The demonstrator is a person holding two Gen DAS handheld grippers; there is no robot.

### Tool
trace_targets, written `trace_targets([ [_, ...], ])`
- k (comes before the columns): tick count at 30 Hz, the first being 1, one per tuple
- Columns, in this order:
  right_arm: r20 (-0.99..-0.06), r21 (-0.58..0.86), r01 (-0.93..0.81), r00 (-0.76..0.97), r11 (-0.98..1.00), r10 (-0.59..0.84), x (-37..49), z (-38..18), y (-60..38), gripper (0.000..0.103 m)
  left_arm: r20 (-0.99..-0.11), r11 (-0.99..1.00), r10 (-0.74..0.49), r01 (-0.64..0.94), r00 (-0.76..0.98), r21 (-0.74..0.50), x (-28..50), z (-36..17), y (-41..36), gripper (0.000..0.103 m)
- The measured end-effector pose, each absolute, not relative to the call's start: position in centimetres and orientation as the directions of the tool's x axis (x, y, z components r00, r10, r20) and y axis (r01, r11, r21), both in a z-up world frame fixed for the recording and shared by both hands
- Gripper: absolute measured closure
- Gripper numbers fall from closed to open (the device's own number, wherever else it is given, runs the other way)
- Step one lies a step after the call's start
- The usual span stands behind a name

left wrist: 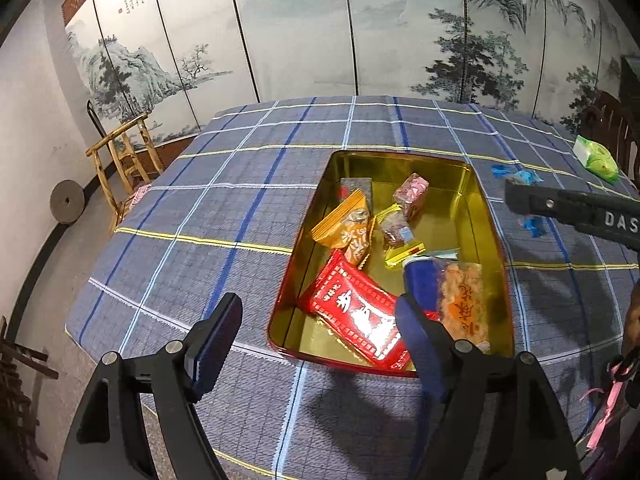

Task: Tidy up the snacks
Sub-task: 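Carry the blue-edged packet over the gold tin and open the right gripper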

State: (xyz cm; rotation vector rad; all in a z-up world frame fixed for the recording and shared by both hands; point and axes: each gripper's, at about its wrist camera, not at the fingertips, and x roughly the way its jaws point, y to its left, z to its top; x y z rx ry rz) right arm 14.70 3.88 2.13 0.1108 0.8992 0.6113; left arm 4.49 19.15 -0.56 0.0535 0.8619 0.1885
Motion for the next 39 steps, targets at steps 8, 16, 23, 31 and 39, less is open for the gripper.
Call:
trace_targets([
  [8,-0.714,0.358,-0.466,0.423,0.810,0.558,16.1,1.4,6.7,0.078,-0.756,0.980,0.189,-0.163,0.627,0.110,4.2,-0.9,20.6,0.025],
  [16,-0.740,0.347,-0.481,0.387,0.805,0.550,17.2,0.2,9.6,0.078,-0.755,0.979,0.189,-0.177,0.628,0.098,3.9,-0.7,21.8,0.024],
  [23,-0.770,0.320,-0.476,0.373,0.819,0.517,18.1,-1.4,10.6,0.078,-0.756,0.978,0.191,-0.186,0.627,0.094,4.0,-0.7,22.4,0.023],
  [31,-0.789,0.299,-0.461,0.373,0.835,0.489,18.6,-2.5,10.7,0.078,-0.759,0.979,0.188,-0.185,0.623,0.091,4.0,-0.8,22.6,0.023],
  [39,-0.805,0.258,-0.470,0.379,0.844,0.457,18.9,-2.9,11.3,0.078,-0.760,0.977,0.193,-0.191,0.620,0.093,4.0,-0.9,22.9,0.023],
])
